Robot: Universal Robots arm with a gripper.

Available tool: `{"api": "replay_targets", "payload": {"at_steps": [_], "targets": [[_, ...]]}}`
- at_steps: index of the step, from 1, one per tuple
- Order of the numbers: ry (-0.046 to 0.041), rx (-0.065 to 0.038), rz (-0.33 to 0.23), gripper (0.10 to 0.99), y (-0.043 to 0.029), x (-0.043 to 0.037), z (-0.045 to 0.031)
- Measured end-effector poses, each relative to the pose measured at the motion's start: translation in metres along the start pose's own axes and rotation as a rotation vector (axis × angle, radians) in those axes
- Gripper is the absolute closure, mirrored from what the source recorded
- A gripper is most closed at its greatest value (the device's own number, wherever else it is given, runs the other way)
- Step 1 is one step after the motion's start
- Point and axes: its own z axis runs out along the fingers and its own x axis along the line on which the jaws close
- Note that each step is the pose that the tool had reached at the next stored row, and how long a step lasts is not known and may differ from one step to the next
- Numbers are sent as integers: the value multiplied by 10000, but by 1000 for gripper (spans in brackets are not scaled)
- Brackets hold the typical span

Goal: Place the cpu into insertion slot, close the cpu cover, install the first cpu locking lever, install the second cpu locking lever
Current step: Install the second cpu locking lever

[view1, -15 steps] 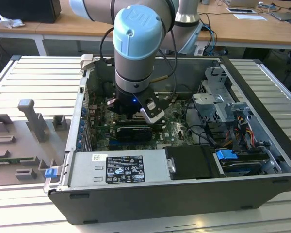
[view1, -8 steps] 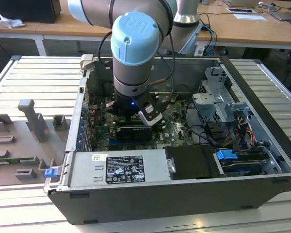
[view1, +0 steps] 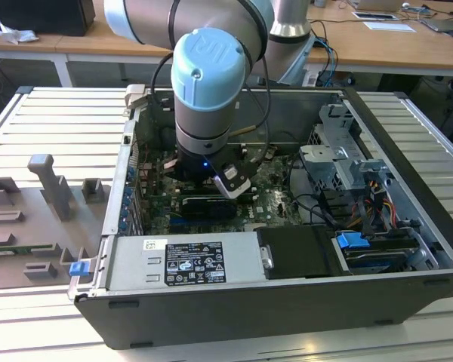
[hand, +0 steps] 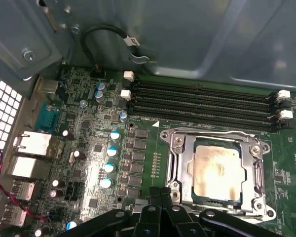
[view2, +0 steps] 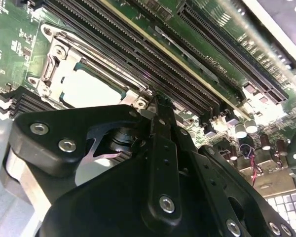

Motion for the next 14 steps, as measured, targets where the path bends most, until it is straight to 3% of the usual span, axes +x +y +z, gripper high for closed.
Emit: {"api": "replay_targets", "payload": {"at_steps": [14], "targets": [[3, 30, -3, 980, 10, 6, -33]]}}
